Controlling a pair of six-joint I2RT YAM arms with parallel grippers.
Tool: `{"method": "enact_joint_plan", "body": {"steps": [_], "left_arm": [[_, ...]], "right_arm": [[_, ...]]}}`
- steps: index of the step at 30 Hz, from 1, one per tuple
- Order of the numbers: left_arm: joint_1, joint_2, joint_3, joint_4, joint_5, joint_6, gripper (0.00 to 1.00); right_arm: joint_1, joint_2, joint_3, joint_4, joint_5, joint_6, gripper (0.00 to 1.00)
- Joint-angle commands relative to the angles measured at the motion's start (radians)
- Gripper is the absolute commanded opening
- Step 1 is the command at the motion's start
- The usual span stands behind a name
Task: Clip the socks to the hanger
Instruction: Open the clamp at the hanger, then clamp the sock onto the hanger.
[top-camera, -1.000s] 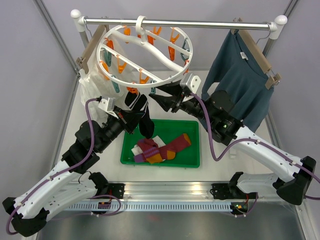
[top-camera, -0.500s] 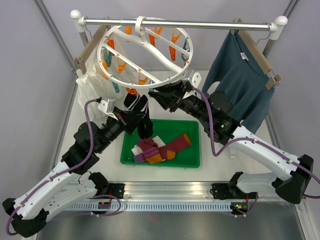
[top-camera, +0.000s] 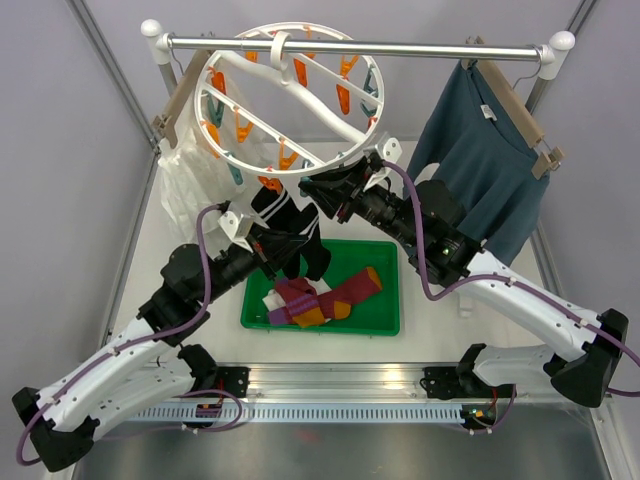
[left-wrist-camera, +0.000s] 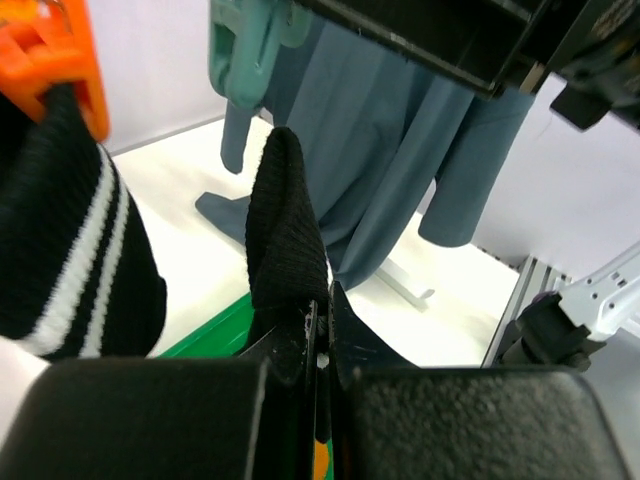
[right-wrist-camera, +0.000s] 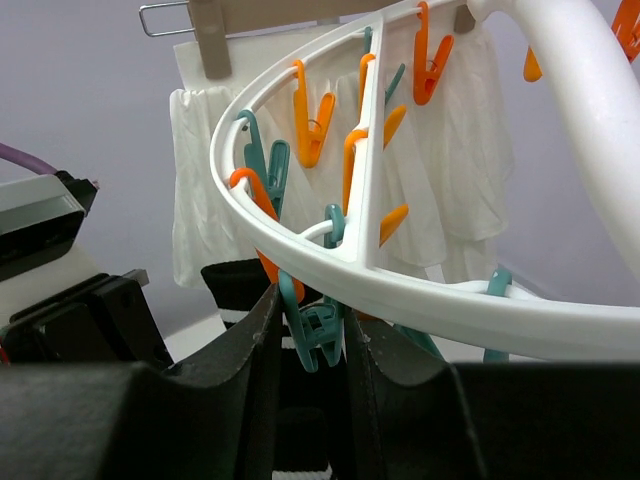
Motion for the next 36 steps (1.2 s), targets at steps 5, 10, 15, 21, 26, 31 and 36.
{"method": "enact_joint_plan", "body": {"steps": [5, 10, 15, 21, 26, 31, 36], "left_arm": [[-0.003, 0.036, 0.030, 0.071, 0.081, 0.156, 0.02], [-0.003, 0.062, 0.059, 0.071, 0.039, 0.211, 0.02], [0.002, 0.102, 0.084, 0.078, 0.007, 0.250, 0.02], [0.004, 0.097, 0.084, 0.102, -0.010, 0.326, 0.02], [0.010, 0.085, 0.090, 0.098, 0.012, 0.381, 0.02], [0.024, 0.100, 0.101, 0.094, 0.015, 0.397, 0.02], [0.042, 0.102, 0.099, 0.097, 0.015, 0.391, 0.02]], "right_arm": [[0.006, 0.005, 0.073, -0.051, -0.015, 0.024, 0.00], [0.007, 0.006, 0.090, -0.083, -0.036, 0.021, 0.00], [0.006, 0.006, 0.110, -0.129, -0.071, 0.010, 0.00], [0.006, 0.006, 0.125, -0.173, -0.070, -0.016, 0.00], [0.006, 0.017, 0.133, -0.190, -0.081, -0.025, 0.00], [0.006, 0.028, 0.151, -0.204, -0.091, -0.029, 0.00], [0.006, 0.020, 0.154, -0.219, -0.087, -0.036, 0.00]]}}
